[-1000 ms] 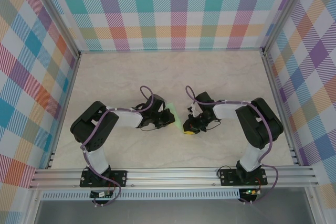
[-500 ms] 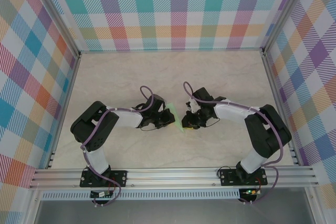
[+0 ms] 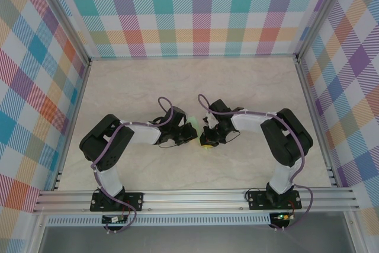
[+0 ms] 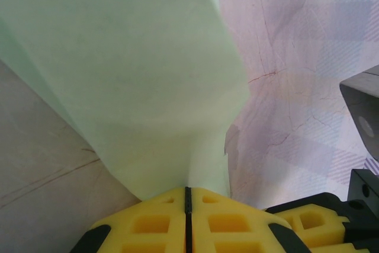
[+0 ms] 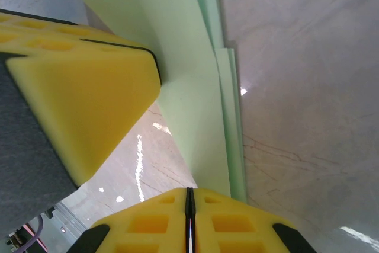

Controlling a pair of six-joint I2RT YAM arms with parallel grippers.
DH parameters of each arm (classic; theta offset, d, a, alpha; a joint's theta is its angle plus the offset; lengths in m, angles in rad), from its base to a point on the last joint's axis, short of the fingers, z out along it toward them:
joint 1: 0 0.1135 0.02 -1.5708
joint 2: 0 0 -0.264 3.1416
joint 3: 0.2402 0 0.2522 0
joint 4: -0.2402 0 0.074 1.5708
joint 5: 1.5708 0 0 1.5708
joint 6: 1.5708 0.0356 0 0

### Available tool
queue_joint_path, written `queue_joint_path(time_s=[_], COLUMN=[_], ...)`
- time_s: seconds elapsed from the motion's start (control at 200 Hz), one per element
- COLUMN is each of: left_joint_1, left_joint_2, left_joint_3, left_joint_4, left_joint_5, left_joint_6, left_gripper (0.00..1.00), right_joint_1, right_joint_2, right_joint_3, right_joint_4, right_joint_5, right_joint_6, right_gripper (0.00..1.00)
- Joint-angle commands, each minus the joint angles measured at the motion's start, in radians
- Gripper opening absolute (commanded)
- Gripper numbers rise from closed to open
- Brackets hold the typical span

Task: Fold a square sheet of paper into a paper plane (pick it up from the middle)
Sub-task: Fold the wing for the fifth time at the center of the table.

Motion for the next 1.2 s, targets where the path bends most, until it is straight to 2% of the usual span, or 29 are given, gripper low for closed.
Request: queue_joint_path(time_s=[0.0, 0.45, 0.71, 0.99, 1.195], left_joint_1=[-0.01, -0.01, -0.009, -0.01, -0.01], left_joint_2=[0.031, 0.036, 0.056, 0.059, 0.057], left_joint_3=[0.011, 0.032, 0.068, 0.067, 0.066], left_joint_4=[-0.074, -0.177, -0.289, -0.3, -0.28], left_joint_5=[-0.044, -0.104, -0.158, -0.164, -0.142], left_joint_6=[0.014, 0.018, 0.021, 0.021, 0.032], left_gripper=[0.09, 0.08, 0.08, 0.07, 0.07], right_joint_1=[0.002, -0.002, -0.014, -0.022, -0.037], right_joint_2=[0.017, 0.025, -0.046, -0.155, -0.263], right_joint_3=[-0.018, -0.118, -0.227, -0.339, -0.273], right_joint_4=[-0.036, -0.011, 0.015, 0.006, -0.011], right_joint_5=[0.015, 0.029, -0.009, -0.01, -0.002], right_joint_6=[-0.028, -0.041, -0.037, -0.014, -0.018], right_gripper=[0.1, 0.07, 0.06, 0.06, 0.06])
